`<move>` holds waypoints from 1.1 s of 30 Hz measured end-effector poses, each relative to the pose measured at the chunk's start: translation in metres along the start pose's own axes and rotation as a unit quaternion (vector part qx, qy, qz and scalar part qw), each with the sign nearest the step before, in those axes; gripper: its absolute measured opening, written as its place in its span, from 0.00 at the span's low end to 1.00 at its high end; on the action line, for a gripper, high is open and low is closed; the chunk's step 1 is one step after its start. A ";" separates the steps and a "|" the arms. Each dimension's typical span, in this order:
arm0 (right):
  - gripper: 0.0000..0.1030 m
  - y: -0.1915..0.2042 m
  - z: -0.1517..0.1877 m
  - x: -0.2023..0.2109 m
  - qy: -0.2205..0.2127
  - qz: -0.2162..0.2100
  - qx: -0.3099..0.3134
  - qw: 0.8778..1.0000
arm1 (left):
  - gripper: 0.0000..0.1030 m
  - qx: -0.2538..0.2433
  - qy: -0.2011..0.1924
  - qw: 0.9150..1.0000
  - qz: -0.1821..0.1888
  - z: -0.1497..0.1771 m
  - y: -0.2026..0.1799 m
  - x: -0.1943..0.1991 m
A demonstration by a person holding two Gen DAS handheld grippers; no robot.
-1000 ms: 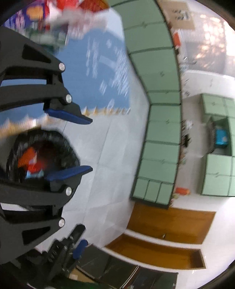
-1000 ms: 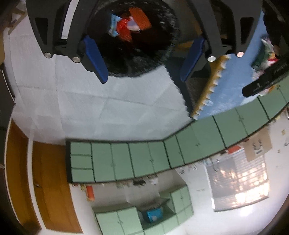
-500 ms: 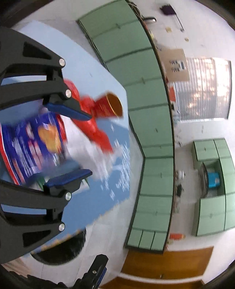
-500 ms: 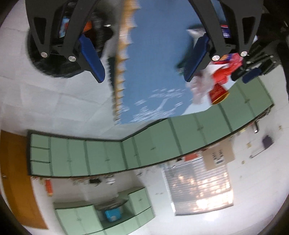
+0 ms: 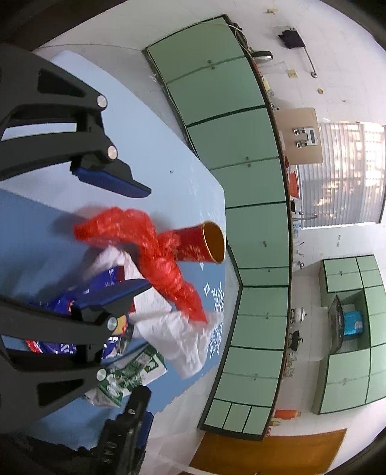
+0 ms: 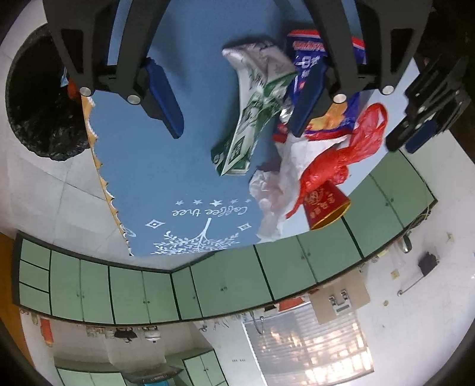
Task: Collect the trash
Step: 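Grasp the green-and-white milk carton with the right tool while the left tool grasps the red plastic bag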
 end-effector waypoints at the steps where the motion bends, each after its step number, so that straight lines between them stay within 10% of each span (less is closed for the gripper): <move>1: 0.71 -0.001 -0.001 -0.004 0.005 0.005 -0.002 1.000 | 0.54 0.000 0.001 1.000 -0.003 0.001 0.004 -0.003; 10: 0.70 0.006 0.020 -0.030 0.054 0.011 0.000 0.998 | 0.55 0.010 0.022 1.000 -0.005 0.012 0.014 -0.019; 15: 0.35 0.014 0.024 -0.036 0.072 -0.024 -0.001 0.997 | 0.56 0.014 0.030 0.999 -0.005 0.017 0.016 -0.024; 33: 0.32 0.009 0.009 -0.008 0.028 -0.021 0.020 0.999 | 0.50 0.052 0.081 0.995 0.010 0.022 0.025 -0.063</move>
Point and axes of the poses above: each gripper's, at about its wrist camera, not at the fingertips, and x roughly against the way its jaws point, y to its left, z to its underside, the point moved 9 cm from there along -x, roughly the way its jaws point, and after that the axes turned 3 degrees about z, right-handed, at the moved point
